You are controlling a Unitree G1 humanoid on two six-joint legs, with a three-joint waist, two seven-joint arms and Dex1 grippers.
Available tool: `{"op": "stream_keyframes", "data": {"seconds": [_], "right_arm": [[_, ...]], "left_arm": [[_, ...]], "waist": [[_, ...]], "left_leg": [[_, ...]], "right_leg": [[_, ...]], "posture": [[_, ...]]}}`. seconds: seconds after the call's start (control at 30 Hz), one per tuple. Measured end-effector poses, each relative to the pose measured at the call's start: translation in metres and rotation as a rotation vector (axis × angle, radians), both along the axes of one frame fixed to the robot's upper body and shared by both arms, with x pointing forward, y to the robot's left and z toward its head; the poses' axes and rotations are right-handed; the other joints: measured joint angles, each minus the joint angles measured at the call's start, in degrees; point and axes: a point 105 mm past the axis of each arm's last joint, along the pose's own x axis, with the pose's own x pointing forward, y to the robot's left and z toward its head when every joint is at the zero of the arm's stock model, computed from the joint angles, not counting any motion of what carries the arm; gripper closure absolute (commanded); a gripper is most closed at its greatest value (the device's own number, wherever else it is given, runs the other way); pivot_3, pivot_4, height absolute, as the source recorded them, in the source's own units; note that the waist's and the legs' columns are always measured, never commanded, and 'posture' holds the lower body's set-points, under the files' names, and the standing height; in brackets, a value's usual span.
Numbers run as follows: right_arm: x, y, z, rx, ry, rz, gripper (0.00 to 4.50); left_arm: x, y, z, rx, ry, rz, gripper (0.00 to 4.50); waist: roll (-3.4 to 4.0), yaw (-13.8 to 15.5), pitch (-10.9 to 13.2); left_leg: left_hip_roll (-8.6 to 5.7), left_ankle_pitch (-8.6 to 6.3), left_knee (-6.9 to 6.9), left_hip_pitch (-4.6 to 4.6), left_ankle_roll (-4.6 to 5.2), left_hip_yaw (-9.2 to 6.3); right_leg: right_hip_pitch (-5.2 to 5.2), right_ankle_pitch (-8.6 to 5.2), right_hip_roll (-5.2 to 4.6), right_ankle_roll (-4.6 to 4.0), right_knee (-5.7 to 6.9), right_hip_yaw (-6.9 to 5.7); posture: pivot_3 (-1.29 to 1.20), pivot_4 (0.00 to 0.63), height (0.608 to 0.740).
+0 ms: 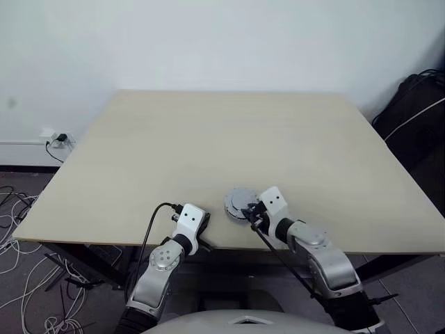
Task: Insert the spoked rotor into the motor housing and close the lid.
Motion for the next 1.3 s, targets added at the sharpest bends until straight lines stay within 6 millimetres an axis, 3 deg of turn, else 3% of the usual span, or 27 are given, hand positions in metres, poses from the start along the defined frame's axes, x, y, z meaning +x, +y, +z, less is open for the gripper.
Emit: {"op": "stream_keyframes", "data": {"seconds": [0.2,0.23,0.67,0.87,1.27,1.3], "right_arm": [[0.004,-0.003,0.006,0.012,-0.014,0.012,0.18],[0.005,-0.003,0.007,0.014,-0.018,0.015,0.01],[0.014,0.001,0.006,0.018,-0.026,0.032,0.01],[0.026,0.012,0.008,0.020,-0.043,0.068,0.01],[0.035,0.022,-0.004,-0.012,-0.030,0.119,0.01],[0.035,0.022,-0.005,-0.012,-0.026,0.119,0.19]], "left_arm": [[0.000,0.000,0.000,-0.001,0.000,0.000,4.50],[0.000,0.000,0.000,-0.001,0.000,0.000,4.50],[0.001,0.001,0.001,0.001,-0.005,0.008,4.50],[0.002,0.002,0.001,0.004,-0.008,0.015,4.50],[0.001,0.006,-0.001,0.010,-0.004,0.031,4.50],[0.001,0.007,-0.001,0.011,-0.003,0.033,4.50]], "waist": [[0.00,0.0,0.0],[0.00,0.0,0.0],[-0.01,0.0,0.0],[0.00,0.0,0.1],[0.00,0.0,0.1],[0.00,0.0,0.1]], "left_leg": [[0.00,0.00,-0.02,-0.02,0.00,0.00],[0.00,0.00,-0.02,-0.02,0.00,0.00],[0.00,0.00,-0.02,-0.02,0.00,0.00],[0.00,0.00,-0.02,-0.02,0.00,0.00],[-0.01,0.00,-0.03,-0.03,0.01,0.00],[-0.01,0.00,-0.03,-0.03,0.00,0.00]], "right_leg": [[-0.03,0.10,0.00,0.17,0.00,0.00],[-0.03,0.10,0.00,0.17,0.00,0.00],[-0.03,0.10,-0.01,0.18,0.00,0.01],[-0.04,0.11,0.01,0.17,0.00,0.01],[-0.05,0.12,0.00,0.15,0.00,0.01],[-0.06,0.12,0.00,0.15,0.00,0.01]], "posture": [[0.00,0.000,0.740],[0.00,0.000,0.740],[0.00,0.000,0.740],[0.00,0.000,0.740],[0.00,0.000,0.740],[0.00,0.000,0.740]]}}
